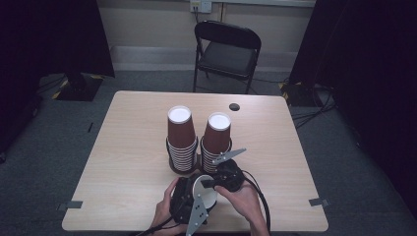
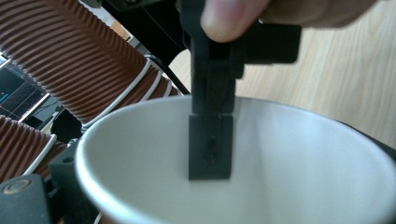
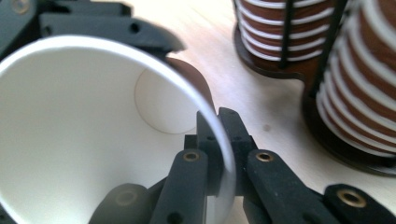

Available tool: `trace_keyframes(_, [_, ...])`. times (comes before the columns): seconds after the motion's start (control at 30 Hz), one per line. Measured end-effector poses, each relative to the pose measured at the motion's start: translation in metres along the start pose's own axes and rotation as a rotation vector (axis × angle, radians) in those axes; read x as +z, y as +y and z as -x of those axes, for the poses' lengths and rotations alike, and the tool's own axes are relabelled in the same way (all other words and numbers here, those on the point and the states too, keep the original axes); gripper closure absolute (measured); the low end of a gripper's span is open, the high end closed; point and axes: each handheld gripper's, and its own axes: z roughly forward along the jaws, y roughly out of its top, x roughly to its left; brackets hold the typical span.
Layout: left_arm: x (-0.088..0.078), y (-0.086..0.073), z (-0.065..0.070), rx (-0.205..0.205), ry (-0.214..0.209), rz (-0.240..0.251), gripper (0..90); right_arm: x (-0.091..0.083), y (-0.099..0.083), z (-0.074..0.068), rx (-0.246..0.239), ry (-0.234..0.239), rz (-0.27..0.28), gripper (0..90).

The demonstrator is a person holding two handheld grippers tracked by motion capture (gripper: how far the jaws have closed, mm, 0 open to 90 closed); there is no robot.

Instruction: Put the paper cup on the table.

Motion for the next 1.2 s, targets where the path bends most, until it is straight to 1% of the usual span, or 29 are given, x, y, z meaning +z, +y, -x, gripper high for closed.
trace_keyframes(0.03, [0.000,0.000,0.000,-0.007,-0.004,-0.005,6.1,0.001,-0.001,-0.001,-0.007,0.010,0.006,87.8])
trace_keyframes(0.07, [0.001,-0.001,0.000,-0.012,-0.006,-0.002,6.3,0.001,-0.001,-0.001,-0.007,0.009,0.011,87.9])
trace_keyframes(0.13, [0.002,-0.002,0.000,-0.010,-0.012,-0.008,6.9,0.001,-0.002,-0.001,-0.001,-0.003,0.016,88.0])
trace_keyframes(0.17, [0.002,-0.002,0.000,-0.008,-0.014,-0.010,7.1,0.002,-0.003,0.000,0.003,0.000,0.016,87.9])
trace_keyframes(0.2, [0.002,-0.002,-0.001,-0.006,-0.025,-0.008,7.5,0.002,-0.003,0.001,0.006,0.002,0.017,87.8])
trace_keyframes(0.23, [0.002,-0.002,-0.001,-0.012,-0.029,-0.008,7.8,0.002,-0.004,0.001,0.009,0.004,0.022,87.8])
trace_keyframes(0.33, [0.003,-0.002,-0.003,-0.041,-0.038,0.003,8.7,0.001,-0.007,0.003,0.020,0.006,0.040,86.9])
trace_keyframes(0.37, [0.003,-0.002,-0.002,-0.067,-0.038,0.009,8.9,0.000,-0.008,0.003,0.018,0.003,0.045,86.1])
trace_keyframes(0.47, [0.004,-0.003,-0.003,-0.111,-0.049,0.009,9.2,-0.001,-0.010,0.005,0.029,-0.002,0.065,82.4])
trace_keyframes(0.53, [0.005,-0.004,-0.003,-0.137,-0.050,0.024,9.3,-0.003,-0.013,0.006,0.042,0.003,0.089,81.7])
trace_keyframes(0.67, [0.006,-0.004,-0.002,-0.164,-0.045,0.034,9.3,-0.006,-0.017,0.007,0.048,-0.010,0.103,76.1])
trace_keyframes(0.77, [0.005,-0.004,-0.004,-0.164,-0.042,0.027,9.3,-0.007,-0.018,0.007,0.052,-0.024,0.119,71.1])
trace_keyframes(0.8, [0.006,-0.005,-0.004,-0.178,-0.043,0.035,9.3,-0.008,-0.019,0.008,0.059,-0.027,0.130,70.2])
trace_keyframes(0.83, [0.005,-0.005,-0.005,-0.174,-0.040,0.027,9.3,-0.008,-0.020,0.008,0.063,-0.025,0.138,69.3])
trace_keyframes(0.9, [0.006,-0.006,-0.006,-0.187,-0.034,0.034,9.3,-0.009,-0.020,0.009,0.066,-0.028,0.153,66.9])
trace_keyframes(0.93, [0.005,-0.006,-0.007,-0.183,-0.031,0.027,9.3,-0.009,-0.020,0.009,0.070,-0.029,0.158,66.3])
trace_keyframes(0.97, [0.005,-0.007,-0.007,-0.201,-0.024,0.035,9.3,-0.009,-0.020,0.009,0.071,-0.031,0.163,64.9])
trace_keyframes(1.0, [0.005,-0.008,-0.009,-0.190,-0.024,0.025,9.3,-0.010,-0.020,0.009,0.073,-0.035,0.172,63.4])
trace_keyframes(1.03, [0.004,-0.009,-0.009,-0.198,-0.023,0.027,9.3,-0.010,-0.020,0.009,0.073,-0.034,0.184,62.1])
trace_keyframes(1.07, [0.004,-0.010,-0.009,-0.214,-0.020,0.035,9.3,-0.010,-0.020,0.009,0.076,-0.035,0.190,60.9])
trace_keyframes(1.13, [0.003,-0.012,-0.012,-0.224,-0.016,0.019,9.1,-0.009,-0.021,0.008,0.073,-0.036,0.207,58.3])
trace_keyframes(1.17, [0.003,-0.013,-0.012,-0.245,-0.012,0.029,9.1,-0.009,-0.021,0.007,0.063,-0.037,0.209,55.2])
trace_keyframes(1.2, [0.002,-0.014,-0.013,-0.254,-0.016,0.025,9.1,-0.008,-0.021,0.007,0.060,-0.044,0.211,52.1])
